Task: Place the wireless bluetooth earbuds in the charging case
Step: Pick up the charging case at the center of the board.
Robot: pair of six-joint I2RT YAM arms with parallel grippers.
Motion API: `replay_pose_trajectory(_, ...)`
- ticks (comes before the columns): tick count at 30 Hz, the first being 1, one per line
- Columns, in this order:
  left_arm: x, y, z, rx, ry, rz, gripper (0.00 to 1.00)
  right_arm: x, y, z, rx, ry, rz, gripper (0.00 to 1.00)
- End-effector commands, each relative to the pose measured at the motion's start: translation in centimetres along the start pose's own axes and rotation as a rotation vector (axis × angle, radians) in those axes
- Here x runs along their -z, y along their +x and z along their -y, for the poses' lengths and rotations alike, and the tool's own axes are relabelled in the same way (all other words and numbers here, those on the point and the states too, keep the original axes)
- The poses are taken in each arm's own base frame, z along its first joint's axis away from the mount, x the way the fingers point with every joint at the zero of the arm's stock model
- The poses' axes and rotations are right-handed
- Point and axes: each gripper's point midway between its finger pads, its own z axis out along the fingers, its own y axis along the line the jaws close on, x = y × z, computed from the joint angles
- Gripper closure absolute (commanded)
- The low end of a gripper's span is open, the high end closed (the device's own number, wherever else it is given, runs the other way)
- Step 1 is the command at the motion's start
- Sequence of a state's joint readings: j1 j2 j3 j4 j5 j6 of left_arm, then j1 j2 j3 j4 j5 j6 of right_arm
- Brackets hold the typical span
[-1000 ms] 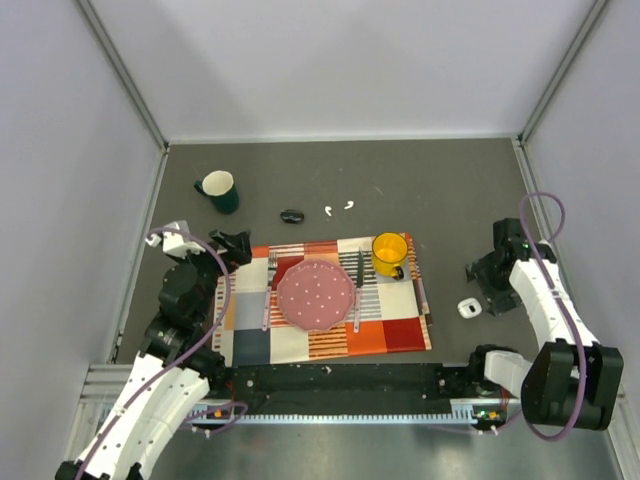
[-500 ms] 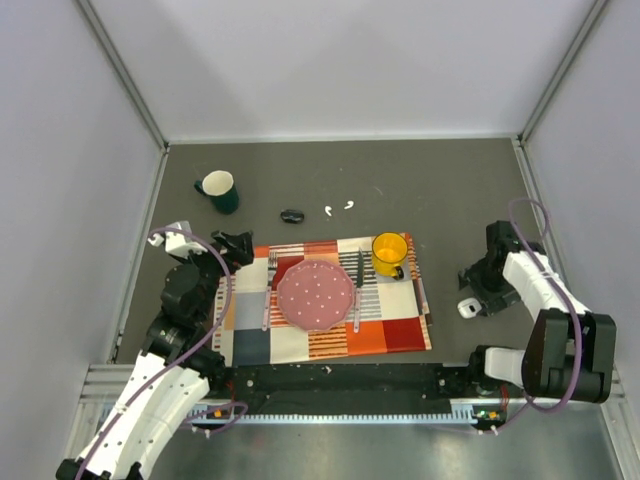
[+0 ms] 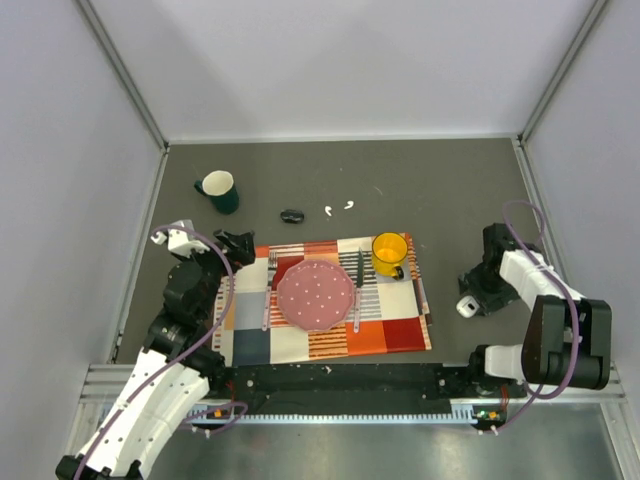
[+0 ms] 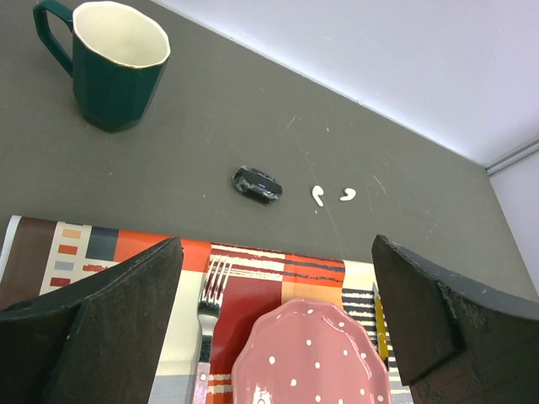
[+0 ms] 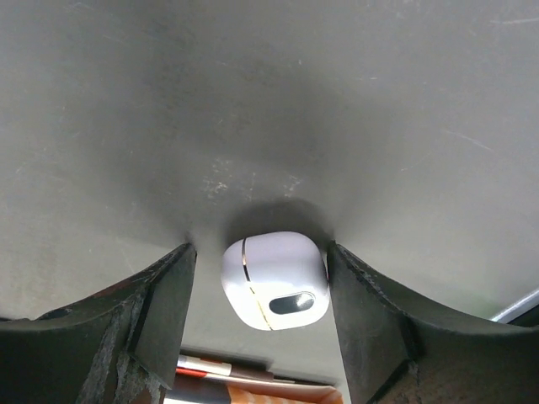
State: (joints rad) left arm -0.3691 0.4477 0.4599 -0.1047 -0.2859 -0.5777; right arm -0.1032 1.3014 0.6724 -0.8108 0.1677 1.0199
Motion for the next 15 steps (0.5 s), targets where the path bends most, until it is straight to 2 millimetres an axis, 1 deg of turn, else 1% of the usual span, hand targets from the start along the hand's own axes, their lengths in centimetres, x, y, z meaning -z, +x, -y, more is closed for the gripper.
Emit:
replay_pose_trajectory(1,-0.3,-1.4,0.8,0.012,0.025,0.047,0.01,-0.6,-0.6,-0.2,0.022,-0.011,0.023,0.37)
replay_pose_trajectory(5,-0.4,-1.2,0.8,0.009,0.025,0.042,0.01,-0.8,-0.9,0.2,0.045,0.003,0.040,0.37)
replay_pose_trajectory(10,-0.5,-0.9,0.8,0.006,0.028,0.033,0.01,-0.8,-1.6,0.9,0.126,0.024,0.077,0.36)
replay_pose_trajectory(15,-0.7,-0.7,0.9,0.002,0.030,0.025,0.01,-1.1,-1.9,1.6,0.203,0.041,0.100,0.24)
